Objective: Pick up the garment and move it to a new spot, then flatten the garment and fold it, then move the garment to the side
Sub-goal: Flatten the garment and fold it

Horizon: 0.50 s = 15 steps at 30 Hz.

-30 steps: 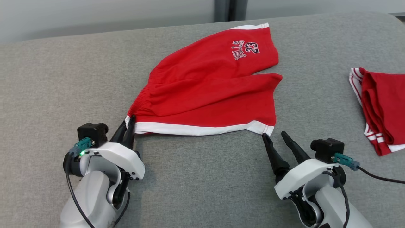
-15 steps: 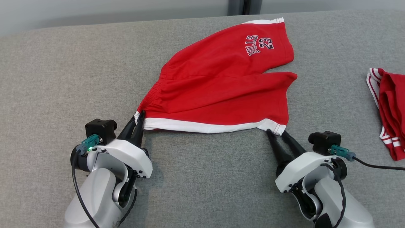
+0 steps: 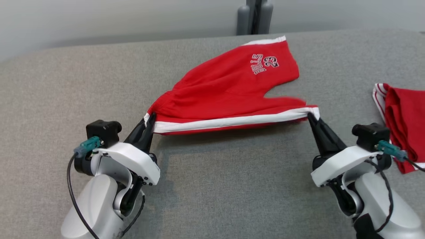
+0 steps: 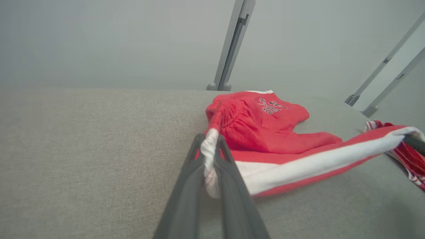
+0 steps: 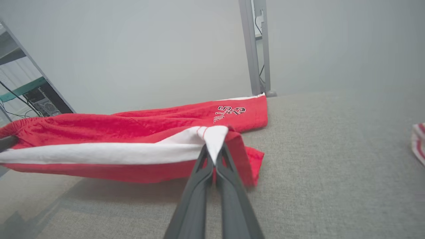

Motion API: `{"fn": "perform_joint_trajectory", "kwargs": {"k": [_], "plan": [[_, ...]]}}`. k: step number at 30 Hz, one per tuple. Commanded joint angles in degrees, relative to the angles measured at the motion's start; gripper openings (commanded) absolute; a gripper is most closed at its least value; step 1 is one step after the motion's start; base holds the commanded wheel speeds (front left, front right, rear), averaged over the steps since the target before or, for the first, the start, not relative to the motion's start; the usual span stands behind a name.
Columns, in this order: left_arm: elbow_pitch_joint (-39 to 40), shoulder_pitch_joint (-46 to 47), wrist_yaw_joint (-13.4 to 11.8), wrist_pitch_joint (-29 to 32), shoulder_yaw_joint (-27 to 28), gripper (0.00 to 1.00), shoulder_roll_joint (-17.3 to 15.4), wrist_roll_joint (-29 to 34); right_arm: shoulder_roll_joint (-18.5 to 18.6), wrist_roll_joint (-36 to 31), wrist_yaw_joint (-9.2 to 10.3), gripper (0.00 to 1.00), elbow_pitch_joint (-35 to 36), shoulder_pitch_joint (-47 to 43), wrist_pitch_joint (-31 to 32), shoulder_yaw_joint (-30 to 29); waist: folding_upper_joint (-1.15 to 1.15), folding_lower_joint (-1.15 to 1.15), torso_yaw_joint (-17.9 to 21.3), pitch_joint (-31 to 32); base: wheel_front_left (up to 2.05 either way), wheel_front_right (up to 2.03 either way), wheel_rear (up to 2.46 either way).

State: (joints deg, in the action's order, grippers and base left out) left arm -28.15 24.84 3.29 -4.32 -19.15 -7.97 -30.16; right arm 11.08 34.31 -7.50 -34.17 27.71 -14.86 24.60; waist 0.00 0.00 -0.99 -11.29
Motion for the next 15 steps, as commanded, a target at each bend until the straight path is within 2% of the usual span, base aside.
{"fn": "perform_joint_trajectory", "kwargs": {"k": [1,5,9,15], "plan": [[1.7,-0.5,0.5,1.1,0.3,0.0,-0.6,-0.9,1.2,-0.4,0.03,0.0,1.9,-0.5,-0.4,-0.1,0.0,0.0,0.3,2.0,0.0,0.0,0.0],[6.8,-0.1,0.5,5.1,0.5,0.0,-1.7,-2.4,4.3,-0.6,0.03,0.0,7.9,-0.6,-0.4,1.0,0.0,0.0,0.9,4.8,0.0,0.0,0.0],[12.7,1.6,-0.7,10.2,1.1,0.0,-3.3,-3.5,6.9,0.1,0.03,0.0,13.8,0.4,-0.3,0.0,0.0,0.0,1.4,7.1,0.0,0.0,0.0],[20.1,4.7,-3.1,19.5,3.2,0.0,-3.8,-8.0,9.4,0.1,0.03,0.0,20.6,2.4,2.5,-1.7,0.0,0.0,2.1,9.7,0.0,0.0,0.0]]}}
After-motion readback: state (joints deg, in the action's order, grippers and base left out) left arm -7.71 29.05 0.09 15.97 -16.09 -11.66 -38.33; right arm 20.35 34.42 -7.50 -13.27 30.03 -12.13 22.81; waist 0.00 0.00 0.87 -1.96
